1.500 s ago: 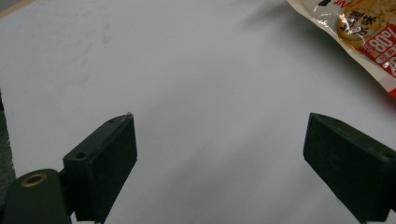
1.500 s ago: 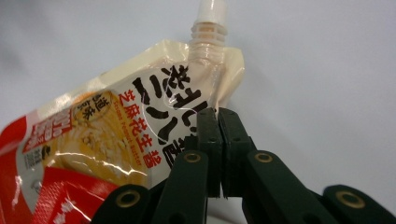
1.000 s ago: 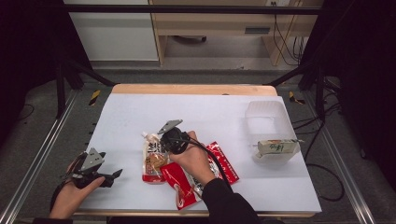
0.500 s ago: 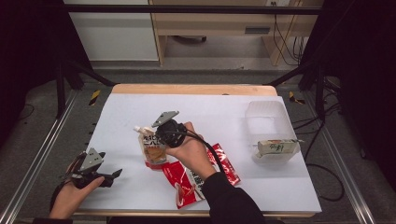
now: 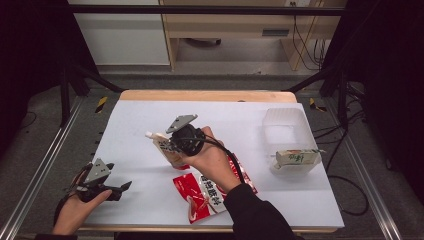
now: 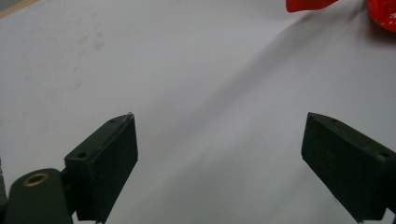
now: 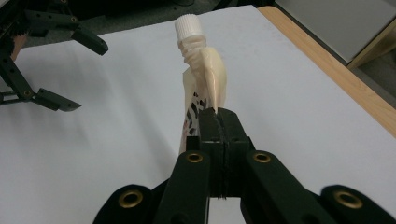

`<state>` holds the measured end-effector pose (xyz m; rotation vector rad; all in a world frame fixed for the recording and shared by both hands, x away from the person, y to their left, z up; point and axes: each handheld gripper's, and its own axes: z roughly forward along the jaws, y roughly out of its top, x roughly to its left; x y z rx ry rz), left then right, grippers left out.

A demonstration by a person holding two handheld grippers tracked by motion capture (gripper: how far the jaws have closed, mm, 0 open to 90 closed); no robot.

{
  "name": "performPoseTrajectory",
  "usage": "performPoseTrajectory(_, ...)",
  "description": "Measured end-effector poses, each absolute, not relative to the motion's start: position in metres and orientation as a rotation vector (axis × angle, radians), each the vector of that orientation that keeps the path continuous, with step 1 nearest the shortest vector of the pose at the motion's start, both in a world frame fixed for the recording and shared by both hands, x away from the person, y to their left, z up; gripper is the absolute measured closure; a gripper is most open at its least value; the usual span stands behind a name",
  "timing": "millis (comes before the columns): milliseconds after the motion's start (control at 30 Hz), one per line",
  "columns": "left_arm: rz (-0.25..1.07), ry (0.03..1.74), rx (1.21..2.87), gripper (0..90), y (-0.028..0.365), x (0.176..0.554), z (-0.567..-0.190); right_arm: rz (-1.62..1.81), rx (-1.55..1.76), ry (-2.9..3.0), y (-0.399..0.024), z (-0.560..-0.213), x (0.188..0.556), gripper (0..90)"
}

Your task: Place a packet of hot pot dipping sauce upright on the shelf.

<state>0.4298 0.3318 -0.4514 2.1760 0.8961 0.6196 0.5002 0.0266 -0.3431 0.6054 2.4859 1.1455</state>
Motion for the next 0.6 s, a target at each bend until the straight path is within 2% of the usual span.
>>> performPoseTrajectory(600,0.524,0.795,2.103,9.7,0.302,0.42,-0.428,1.173,0.588,2.46,0.004,-0.322,0.485,90.0)
